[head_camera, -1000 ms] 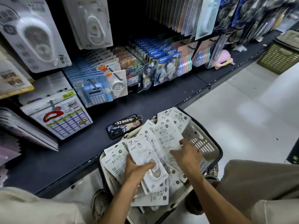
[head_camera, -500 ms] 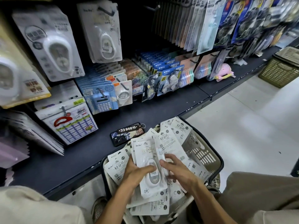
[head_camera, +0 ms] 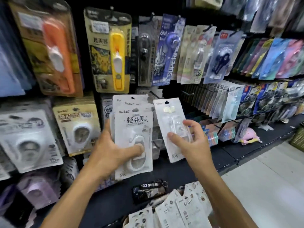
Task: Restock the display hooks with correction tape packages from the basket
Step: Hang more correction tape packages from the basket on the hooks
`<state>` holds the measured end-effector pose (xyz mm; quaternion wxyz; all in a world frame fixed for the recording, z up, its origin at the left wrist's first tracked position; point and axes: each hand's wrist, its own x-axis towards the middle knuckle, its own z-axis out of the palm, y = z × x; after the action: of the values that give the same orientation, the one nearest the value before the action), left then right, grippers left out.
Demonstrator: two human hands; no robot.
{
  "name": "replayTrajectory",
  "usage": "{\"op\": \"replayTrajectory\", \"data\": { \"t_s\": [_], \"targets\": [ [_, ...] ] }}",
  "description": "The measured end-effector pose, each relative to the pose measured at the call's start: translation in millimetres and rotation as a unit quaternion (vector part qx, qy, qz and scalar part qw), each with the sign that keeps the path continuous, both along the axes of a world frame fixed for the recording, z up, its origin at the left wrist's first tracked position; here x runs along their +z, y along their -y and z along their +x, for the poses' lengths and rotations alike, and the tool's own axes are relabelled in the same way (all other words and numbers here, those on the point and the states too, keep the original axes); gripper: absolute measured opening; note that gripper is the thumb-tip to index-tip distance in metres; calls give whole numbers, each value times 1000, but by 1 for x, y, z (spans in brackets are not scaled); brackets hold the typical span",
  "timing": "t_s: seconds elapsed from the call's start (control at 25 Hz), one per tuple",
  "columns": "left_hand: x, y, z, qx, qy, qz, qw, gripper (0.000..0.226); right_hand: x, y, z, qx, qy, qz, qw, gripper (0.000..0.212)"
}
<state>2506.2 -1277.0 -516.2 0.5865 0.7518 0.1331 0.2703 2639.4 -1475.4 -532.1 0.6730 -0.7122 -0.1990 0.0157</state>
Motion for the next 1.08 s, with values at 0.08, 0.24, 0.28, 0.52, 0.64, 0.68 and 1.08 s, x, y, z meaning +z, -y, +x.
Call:
{"op": "replayTrajectory", "data": {
  "t_s": [0.08,0.24,0.28,0.52,0.64,0.68,1.08],
  "targets": [
    [1,-9,-11,13,36,-60,997,88,23,-15,9,-32,29,-75,996,63],
    [-1,-13,-13,-11,89,-142,986,71,37,-20,10,-92,71,-198,973,87],
    [-1,-13,-11,-15,91,-154,984,74,35,-19,10,-105,85,-214,968,86],
    [-9,5,12,-49,104,-221,968,75,34,-36,5,-54,122,-277,951,57],
    [-11,15,24,-55,105,-251,961,72,35,-34,-19,102,91,-106,985,45],
    [-11,16,26,-57,105,-264,957,71,34,-32,-26,168,54,-81,981,42],
    [-11,8,22,-75,75,-253,962,97,26,-23,-12,78,-190,147,967,43]
  ]
}}
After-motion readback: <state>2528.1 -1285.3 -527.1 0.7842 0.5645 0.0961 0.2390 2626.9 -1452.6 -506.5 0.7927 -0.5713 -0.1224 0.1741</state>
